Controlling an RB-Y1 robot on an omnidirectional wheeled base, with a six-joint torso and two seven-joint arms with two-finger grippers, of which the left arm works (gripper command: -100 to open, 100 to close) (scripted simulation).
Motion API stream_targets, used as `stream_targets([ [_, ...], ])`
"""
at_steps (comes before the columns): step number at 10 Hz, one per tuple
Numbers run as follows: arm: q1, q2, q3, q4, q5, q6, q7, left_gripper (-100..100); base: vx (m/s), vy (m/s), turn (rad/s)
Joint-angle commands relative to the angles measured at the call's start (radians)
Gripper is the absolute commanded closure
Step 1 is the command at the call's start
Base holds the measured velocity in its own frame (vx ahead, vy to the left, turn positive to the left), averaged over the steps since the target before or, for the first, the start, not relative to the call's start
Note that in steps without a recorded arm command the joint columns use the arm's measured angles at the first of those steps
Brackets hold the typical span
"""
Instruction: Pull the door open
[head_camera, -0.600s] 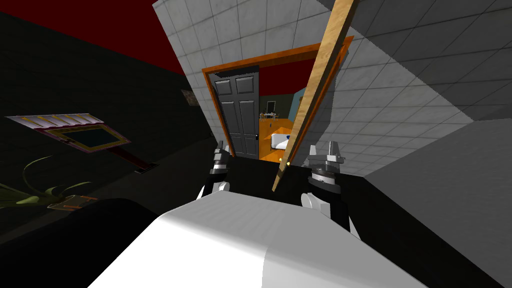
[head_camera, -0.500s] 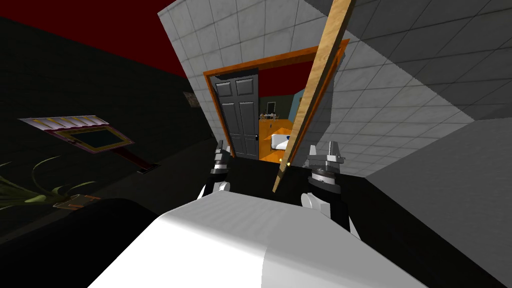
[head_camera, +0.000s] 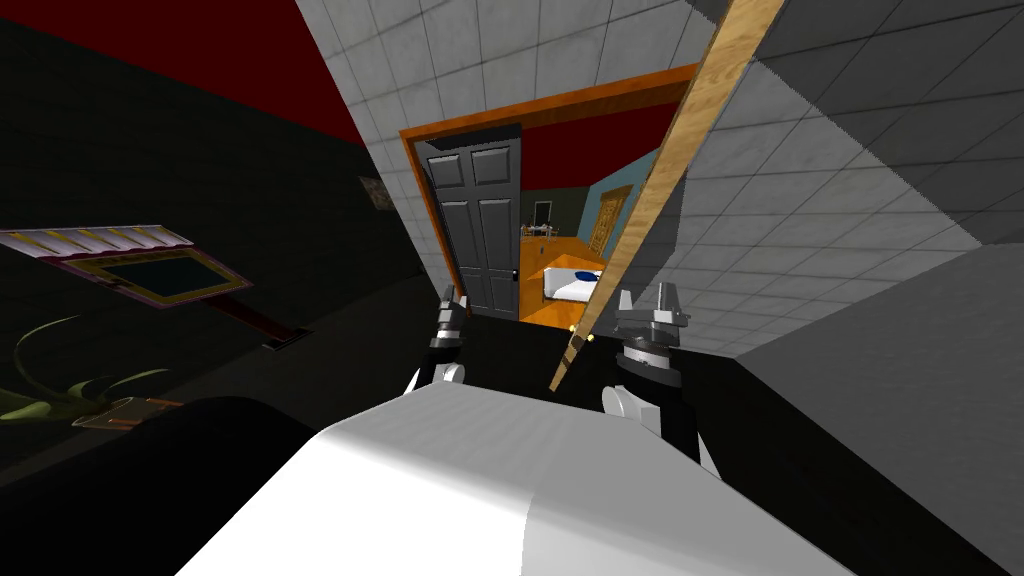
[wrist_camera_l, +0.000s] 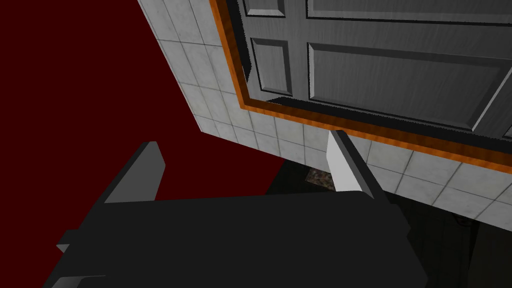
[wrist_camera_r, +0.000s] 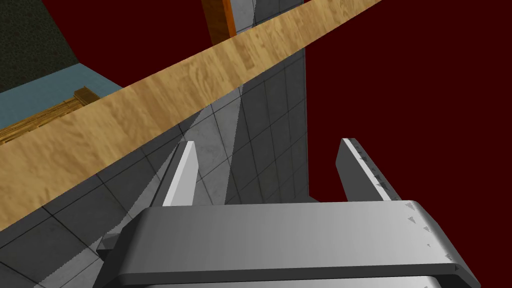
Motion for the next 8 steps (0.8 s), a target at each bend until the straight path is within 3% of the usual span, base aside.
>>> stream_targets([
  [1, -0.017, 0.009, -0.014, 0.04, 0.015, -0.01, -0.009, -100, 0.09, 0.036, -0.001],
  [5, -0.045, 0.023, -0.034, 0.111, 0.041, -0.03, -0.021, -100, 0.073, 0.031, -0.001],
  [8, -0.076, 0.037, -0.058, 0.189, 0.071, -0.054, -0.035, -100, 0.106, 0.042, -0.004],
])
